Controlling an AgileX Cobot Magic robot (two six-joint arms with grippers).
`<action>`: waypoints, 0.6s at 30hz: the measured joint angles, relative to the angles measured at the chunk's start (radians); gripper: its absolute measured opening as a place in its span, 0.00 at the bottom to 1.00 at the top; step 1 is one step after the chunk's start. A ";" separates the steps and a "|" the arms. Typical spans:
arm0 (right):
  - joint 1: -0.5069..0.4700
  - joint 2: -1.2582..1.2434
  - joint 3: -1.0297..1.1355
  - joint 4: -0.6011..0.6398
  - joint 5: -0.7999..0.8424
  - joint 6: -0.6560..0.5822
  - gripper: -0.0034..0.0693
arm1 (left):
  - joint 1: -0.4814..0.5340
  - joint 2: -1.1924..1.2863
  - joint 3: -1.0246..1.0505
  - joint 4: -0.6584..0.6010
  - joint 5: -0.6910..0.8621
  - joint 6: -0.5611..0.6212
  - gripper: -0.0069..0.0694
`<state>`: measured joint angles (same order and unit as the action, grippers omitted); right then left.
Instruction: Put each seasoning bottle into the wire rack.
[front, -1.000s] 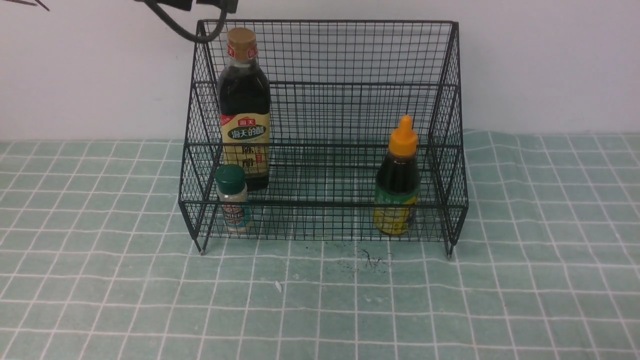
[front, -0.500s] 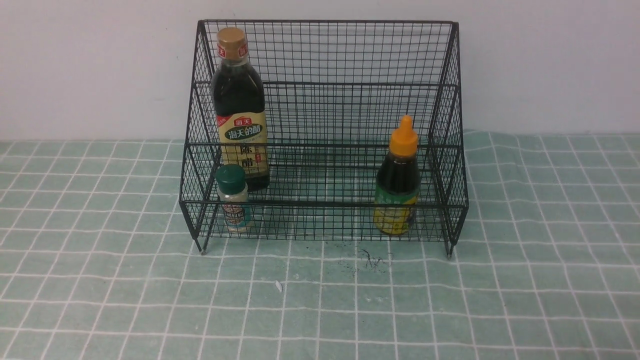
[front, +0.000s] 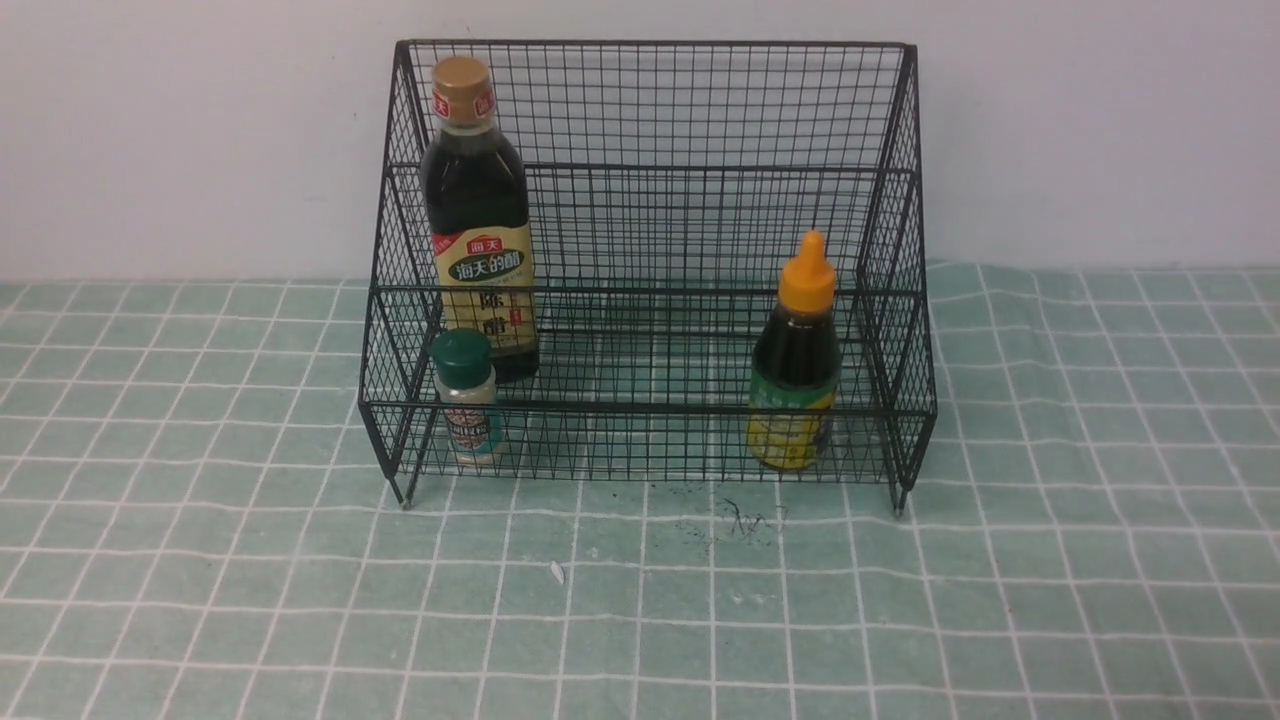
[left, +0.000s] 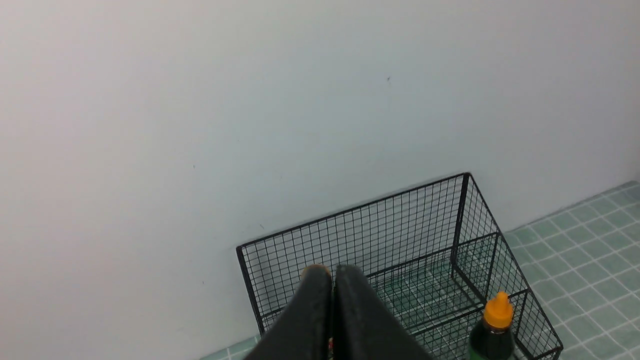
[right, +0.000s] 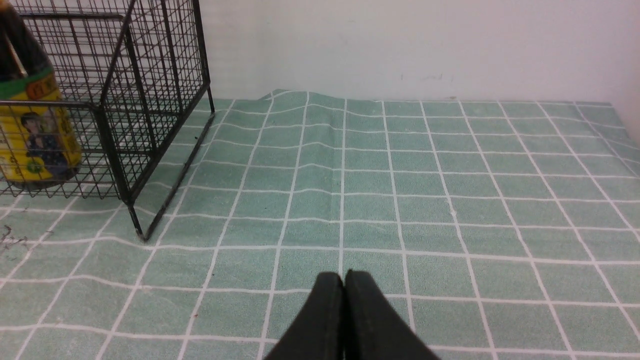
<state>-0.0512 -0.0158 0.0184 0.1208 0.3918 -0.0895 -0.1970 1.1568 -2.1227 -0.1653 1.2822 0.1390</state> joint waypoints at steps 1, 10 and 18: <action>0.000 0.000 0.000 0.000 0.000 0.000 0.03 | 0.000 -0.063 0.036 0.000 0.000 0.000 0.08; 0.000 0.000 0.000 0.000 0.000 0.000 0.03 | 0.000 -0.409 0.418 0.028 -0.139 -0.043 0.08; 0.000 0.000 0.000 0.000 0.000 0.000 0.03 | 0.000 -0.724 0.856 0.065 -0.337 -0.139 0.08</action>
<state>-0.0512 -0.0158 0.0184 0.1208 0.3918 -0.0895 -0.1970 0.4329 -1.2666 -0.1005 0.9456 0.0000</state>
